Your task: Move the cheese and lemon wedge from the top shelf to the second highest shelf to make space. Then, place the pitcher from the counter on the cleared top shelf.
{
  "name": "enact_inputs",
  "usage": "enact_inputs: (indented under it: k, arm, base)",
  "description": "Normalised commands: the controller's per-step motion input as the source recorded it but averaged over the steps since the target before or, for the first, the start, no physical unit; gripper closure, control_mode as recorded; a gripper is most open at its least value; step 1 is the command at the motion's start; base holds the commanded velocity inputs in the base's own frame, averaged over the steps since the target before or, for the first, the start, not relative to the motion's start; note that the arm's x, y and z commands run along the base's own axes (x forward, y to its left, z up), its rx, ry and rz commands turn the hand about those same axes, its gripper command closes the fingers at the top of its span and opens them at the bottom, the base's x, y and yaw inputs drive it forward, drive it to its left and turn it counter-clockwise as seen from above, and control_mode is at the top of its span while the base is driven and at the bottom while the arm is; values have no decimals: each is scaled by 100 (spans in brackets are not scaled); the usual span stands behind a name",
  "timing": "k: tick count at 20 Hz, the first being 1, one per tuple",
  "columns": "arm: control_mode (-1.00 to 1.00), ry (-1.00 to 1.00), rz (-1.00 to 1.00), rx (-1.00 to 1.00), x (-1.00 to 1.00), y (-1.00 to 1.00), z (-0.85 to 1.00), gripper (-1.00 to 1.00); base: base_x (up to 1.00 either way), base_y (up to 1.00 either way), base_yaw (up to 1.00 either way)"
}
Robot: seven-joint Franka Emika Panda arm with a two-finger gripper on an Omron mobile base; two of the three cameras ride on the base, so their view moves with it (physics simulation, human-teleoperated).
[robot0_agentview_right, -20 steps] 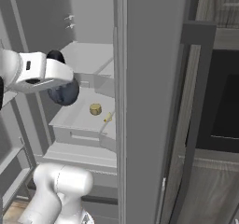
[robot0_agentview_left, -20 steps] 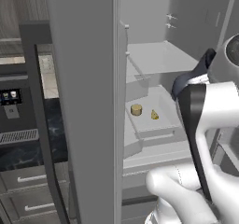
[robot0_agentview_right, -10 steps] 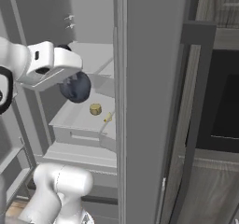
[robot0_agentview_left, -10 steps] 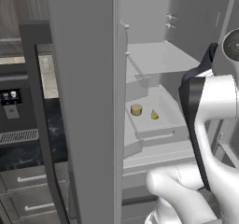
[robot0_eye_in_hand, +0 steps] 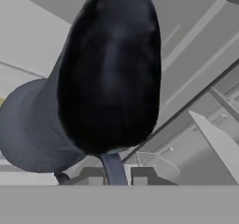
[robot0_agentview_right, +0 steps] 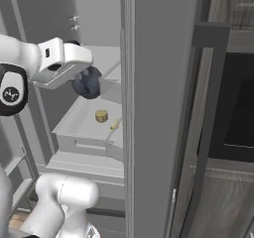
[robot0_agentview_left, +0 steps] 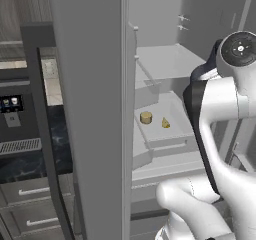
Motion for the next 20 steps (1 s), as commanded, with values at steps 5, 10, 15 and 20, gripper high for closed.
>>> enact_inputs:
  k: [5, 10, 15, 20]
  arm:
    - [-100, -5, 0, 0, 41, 0, 18, 100]
    - [-100, 0, 0, 0, 41, 0, 15, 100]
    - [-100, 0, 0, 0, 44, 0, 3, 100]
    - [-100, 0, 0, 0, 46, 0, 0, 100]
  base:
    - [0, 0, 0]
    - [0, 0, 0]
    - [0, 0, 0]
    - [0, 0, 0]
